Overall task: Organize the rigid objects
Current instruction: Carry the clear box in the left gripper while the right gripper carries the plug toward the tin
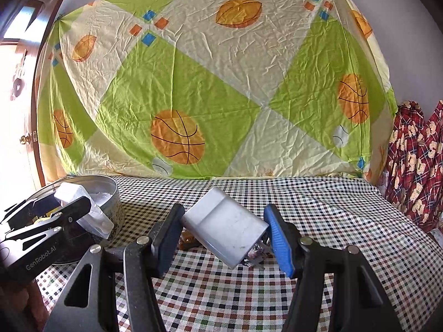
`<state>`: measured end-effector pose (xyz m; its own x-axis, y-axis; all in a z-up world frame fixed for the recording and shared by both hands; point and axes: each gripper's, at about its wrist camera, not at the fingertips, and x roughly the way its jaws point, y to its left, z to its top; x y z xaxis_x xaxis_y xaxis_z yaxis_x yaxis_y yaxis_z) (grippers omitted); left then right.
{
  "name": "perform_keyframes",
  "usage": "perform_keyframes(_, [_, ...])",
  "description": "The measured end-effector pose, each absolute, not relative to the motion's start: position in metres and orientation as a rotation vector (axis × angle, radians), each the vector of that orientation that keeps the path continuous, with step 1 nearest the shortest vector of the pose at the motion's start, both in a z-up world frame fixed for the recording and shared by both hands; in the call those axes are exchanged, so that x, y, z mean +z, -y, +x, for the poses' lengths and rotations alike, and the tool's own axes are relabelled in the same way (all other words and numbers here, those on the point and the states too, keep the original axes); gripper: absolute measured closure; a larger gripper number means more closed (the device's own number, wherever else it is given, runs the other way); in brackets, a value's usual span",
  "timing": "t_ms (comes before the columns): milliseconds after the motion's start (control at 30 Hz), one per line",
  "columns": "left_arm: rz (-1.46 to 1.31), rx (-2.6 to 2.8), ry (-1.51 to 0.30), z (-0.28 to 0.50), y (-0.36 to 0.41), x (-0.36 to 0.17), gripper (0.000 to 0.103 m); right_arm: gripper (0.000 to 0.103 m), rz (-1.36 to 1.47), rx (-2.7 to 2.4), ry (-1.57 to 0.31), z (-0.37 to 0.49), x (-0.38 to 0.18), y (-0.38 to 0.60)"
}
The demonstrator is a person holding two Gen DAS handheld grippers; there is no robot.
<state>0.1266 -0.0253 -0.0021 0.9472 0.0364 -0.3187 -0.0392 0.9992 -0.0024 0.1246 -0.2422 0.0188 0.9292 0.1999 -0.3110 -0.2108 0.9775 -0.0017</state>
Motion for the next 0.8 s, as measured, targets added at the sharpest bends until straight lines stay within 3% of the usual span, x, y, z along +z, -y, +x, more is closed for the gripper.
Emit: perform_keyframes(800, [0.009, 0.011, -0.253, 0.109, 0.03, 0.004, 0.052, 0.041, -0.045, 0.239, -0.283, 0.115, 0.022, 0.234])
